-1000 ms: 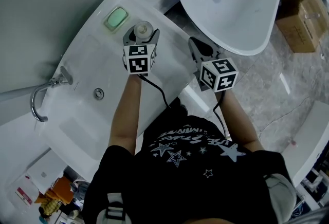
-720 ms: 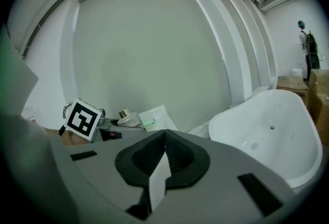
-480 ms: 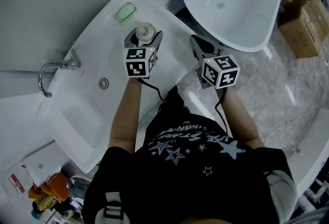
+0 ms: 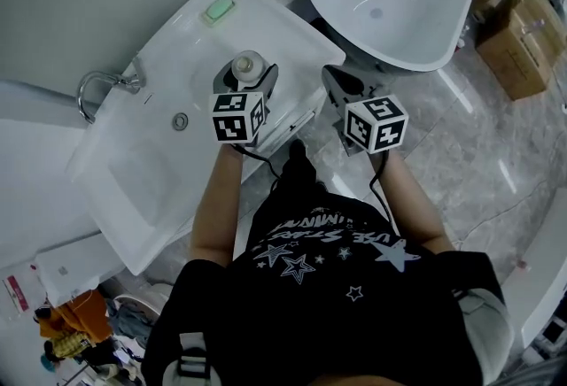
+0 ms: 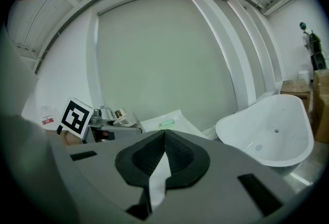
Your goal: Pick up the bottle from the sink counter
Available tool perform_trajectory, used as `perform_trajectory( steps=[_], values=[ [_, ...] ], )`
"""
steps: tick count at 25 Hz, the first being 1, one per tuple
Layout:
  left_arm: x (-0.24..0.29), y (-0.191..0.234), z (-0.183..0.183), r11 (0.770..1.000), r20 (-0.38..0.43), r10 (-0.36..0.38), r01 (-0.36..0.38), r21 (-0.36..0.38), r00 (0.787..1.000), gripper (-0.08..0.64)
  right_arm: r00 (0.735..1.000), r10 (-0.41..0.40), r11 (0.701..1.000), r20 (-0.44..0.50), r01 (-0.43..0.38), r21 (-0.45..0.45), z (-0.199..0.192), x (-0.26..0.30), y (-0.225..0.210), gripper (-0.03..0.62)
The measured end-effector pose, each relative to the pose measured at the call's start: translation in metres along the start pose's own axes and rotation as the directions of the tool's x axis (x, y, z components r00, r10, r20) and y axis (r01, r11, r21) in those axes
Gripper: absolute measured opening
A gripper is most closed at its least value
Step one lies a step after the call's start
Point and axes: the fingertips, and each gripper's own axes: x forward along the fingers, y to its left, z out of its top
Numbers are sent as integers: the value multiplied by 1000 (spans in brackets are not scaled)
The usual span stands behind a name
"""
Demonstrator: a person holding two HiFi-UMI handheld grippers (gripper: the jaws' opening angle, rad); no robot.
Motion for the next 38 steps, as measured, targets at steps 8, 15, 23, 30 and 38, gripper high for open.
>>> perform_trajectory(
  steps=[8, 15, 23, 30, 38],
  values=[
    [-67, -41, -36, 999, -30, 28, -29, -32, 999, 342, 999, 46, 999, -12, -46, 25, -26, -44, 30, 6],
    [-77, -44, -47, 999, -49, 46, -47, -25, 998, 342, 998, 68, 997, -12, -67, 34, -31, -52, 37, 6],
    [-96, -51, -40, 999, -7, 19, -19, -26, 1000, 342, 999, 48, 999, -5, -48, 19, -33, -61, 48, 6],
    [-141, -52, -56, 999, 2, -12, 12, -34, 1000, 342, 1000, 27, 1000, 7, -27, 2, -41, -79, 88, 6],
    [-196, -63, -80, 999, -5, -45, 45, -24, 999, 342, 1000, -18, 1000, 18, 18, 1, -58, -122, 127, 6]
  ],
)
